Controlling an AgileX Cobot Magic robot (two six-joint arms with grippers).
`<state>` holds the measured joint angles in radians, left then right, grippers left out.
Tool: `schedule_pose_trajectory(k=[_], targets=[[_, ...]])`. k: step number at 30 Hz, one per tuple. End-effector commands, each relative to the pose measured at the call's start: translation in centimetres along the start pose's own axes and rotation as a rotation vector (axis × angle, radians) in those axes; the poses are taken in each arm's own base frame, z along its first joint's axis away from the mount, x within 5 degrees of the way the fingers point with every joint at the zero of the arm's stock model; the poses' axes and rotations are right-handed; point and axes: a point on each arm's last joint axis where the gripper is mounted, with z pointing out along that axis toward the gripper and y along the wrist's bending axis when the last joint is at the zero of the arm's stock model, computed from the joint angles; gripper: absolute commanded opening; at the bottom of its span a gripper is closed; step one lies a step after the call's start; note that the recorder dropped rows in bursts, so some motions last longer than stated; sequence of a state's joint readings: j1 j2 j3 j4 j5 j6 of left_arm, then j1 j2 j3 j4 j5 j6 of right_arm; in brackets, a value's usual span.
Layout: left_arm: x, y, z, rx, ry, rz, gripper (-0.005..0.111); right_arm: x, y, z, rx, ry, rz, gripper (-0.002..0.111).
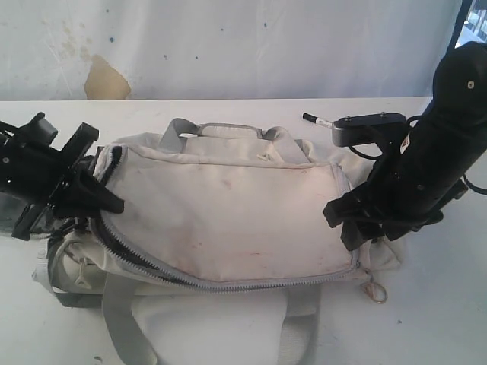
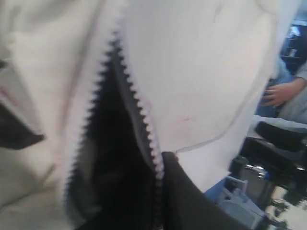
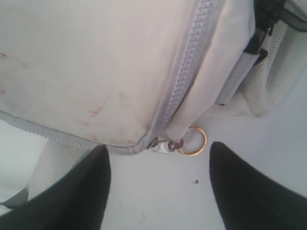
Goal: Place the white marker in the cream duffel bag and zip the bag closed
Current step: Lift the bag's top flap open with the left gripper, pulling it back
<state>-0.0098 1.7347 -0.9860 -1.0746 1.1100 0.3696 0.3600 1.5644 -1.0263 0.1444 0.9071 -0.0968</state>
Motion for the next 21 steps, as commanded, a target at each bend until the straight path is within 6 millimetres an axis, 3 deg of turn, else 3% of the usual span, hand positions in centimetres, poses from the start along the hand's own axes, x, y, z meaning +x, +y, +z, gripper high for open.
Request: schedule_pose_trajectory(k=[1, 6, 12, 16, 21], targets=[[-0.3, -2.7, -0.4, 0.276, -0.019, -0.005, 0.0, 0.0, -0.3, -0.3, 0.003, -0.013, 0.026, 0.052], [-1.4, -4.8, -1.4, 0.428, -0.095, -0.002, 0.0, -0.1, -0.3, -0.3, 0.002, -0.028, 0.117, 0.05], [-3.1, -4.6, -1.7, 0.381, -0.272, -0.048, 0.0, -0.3, -0.3, -0.3, 0.001, -0.044, 0.158, 0.05], [-4.3, -4.9, -2.3, 0.439, -0.393, -0.122, 0.0, -0.6, -0.3, -0.3, 0.002, -0.083, 0.16, 0.05], [-4.8, -5.6, -2.9, 0.458, -0.451, -0.039, 0.0, -1.2, -0.4, -0.4, 0.007, -0.14, 0.158, 0.05]])
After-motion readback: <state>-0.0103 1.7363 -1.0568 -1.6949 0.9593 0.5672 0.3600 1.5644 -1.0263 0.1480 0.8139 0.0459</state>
